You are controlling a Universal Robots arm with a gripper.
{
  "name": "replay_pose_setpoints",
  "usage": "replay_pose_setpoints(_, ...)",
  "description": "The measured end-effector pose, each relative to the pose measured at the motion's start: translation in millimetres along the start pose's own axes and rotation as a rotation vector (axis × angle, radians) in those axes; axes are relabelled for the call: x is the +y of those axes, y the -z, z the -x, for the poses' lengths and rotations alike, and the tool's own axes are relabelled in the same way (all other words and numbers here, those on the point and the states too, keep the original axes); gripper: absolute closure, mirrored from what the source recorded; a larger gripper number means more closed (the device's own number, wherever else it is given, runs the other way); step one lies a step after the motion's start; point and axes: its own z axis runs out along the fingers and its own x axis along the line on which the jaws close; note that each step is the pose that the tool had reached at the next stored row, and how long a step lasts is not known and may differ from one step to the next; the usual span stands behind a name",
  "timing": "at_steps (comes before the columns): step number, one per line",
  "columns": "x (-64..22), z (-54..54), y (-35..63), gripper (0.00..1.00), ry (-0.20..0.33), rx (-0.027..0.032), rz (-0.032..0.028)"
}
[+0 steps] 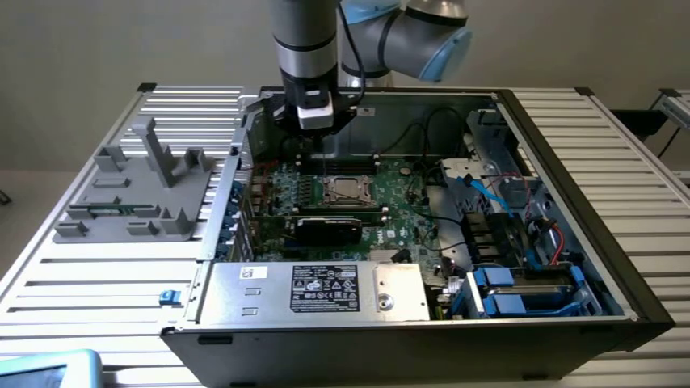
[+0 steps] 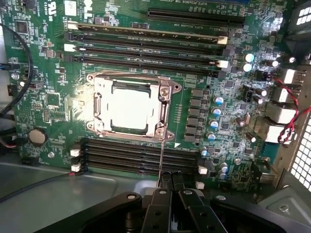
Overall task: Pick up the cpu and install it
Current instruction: 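Close the cpu cover, then install the first cpu locking lever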
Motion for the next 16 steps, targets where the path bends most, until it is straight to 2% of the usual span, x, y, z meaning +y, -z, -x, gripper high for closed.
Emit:
replay_pose_setpoints(1,0.2,-1.5,-0.1,0.88,0.001,0.0035,-0.0003)
replay_pose_setpoints(3,0.3,-2.7,-0.4,0.88,0.001,0.0157,-0.0006)
replay_pose_setpoints(4,0.3,-2.7,-0.6,0.88,-0.001,0.0179,-0.0016)
replay_pose_setpoints(16,0.3,-2.7,-0.5,0.88,-0.001,0.018,-0.0018)
